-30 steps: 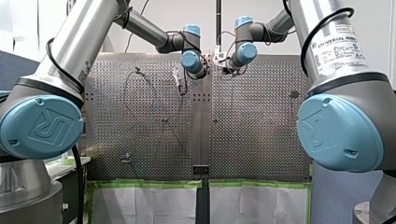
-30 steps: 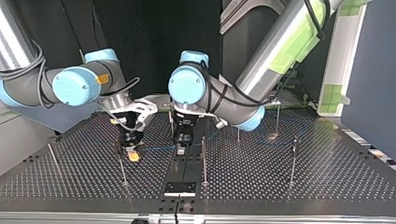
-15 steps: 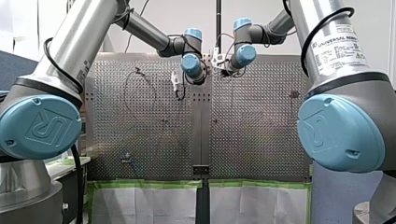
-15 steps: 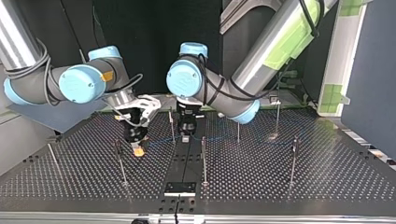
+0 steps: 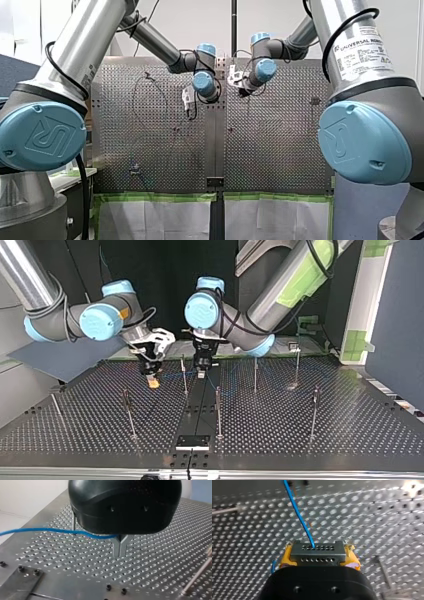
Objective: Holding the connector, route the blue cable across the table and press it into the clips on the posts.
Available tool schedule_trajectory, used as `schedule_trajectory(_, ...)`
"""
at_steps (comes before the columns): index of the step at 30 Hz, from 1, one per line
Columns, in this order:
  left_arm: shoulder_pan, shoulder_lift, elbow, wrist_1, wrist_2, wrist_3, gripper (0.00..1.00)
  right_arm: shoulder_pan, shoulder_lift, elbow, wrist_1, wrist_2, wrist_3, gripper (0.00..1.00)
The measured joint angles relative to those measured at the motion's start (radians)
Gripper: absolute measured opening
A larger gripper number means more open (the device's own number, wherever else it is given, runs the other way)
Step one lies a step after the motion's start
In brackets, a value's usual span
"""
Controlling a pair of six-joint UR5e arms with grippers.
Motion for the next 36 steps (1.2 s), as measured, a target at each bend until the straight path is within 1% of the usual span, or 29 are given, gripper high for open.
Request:
schedule_trajectory(4,-0.003,0.000,-0.039,0.039,0.004,0.000,0.02,-0.003,0.000,0.040,-0.009,0.001,-0.006,0.00)
schedule_trajectory(6,-0.004,0.000,-0.056,0.057,0.010,-0.001,0.02,-0.004,-0.001,0.059,-0.011,0.001,-0.011,0.00)
schedule_trajectory(7,-0.004,0.000,-0.068,0.068,0.015,-0.002,0.02,-0.004,0.000,0.068,-0.011,0.001,-0.016,0.00)
schedule_trajectory(11,-0.005,-0.001,-0.104,0.103,0.032,-0.004,0.02,-0.008,0.000,0.107,-0.017,0.000,-0.043,0.00)
schedule_trajectory(14,-0.005,-0.001,-0.129,0.129,0.049,-0.006,0.02,-0.012,0.000,0.139,-0.036,-0.001,-0.052,0.00)
schedule_trajectory(17,-0.005,-0.004,-0.154,0.154,0.069,-0.011,0.02,-0.018,0.000,0.172,-0.065,-0.003,-0.049,0.00)
schedule_trajectory(19,-0.005,-0.016,-0.175,0.175,0.087,-0.015,0.02,-0.022,0.000,0.191,-0.084,-0.003,-0.045,0.00)
schedule_trajectory(21,-0.005,-0.031,-0.193,0.193,0.103,-0.017,0.02,-0.028,0.000,0.209,-0.103,-0.005,-0.037,0.00)
schedule_trajectory(24,-0.006,-0.061,-0.226,0.226,0.130,-0.026,0.02,-0.036,0.001,0.222,-0.133,-0.014,-0.025,0.00)
schedule_trajectory(27,-0.006,-0.094,-0.256,0.259,0.145,-0.044,0.02,-0.043,0.012,0.226,-0.150,-0.026,-0.020,0.00)
schedule_trajectory(31,-0.006,-0.124,-0.258,0.296,0.158,-0.060,0.02,-0.048,0.044,0.227,-0.155,-0.036,-0.023,0.00)
schedule_trajectory(33,-0.006,-0.127,-0.253,0.304,0.164,-0.064,0.02,-0.050,0.063,0.228,-0.155,-0.037,-0.024,0.00)
schedule_trajectory(36,-0.005,-0.130,-0.241,0.309,0.174,-0.073,0.02,-0.053,0.080,0.228,-0.157,-0.038,-0.025,0.00)
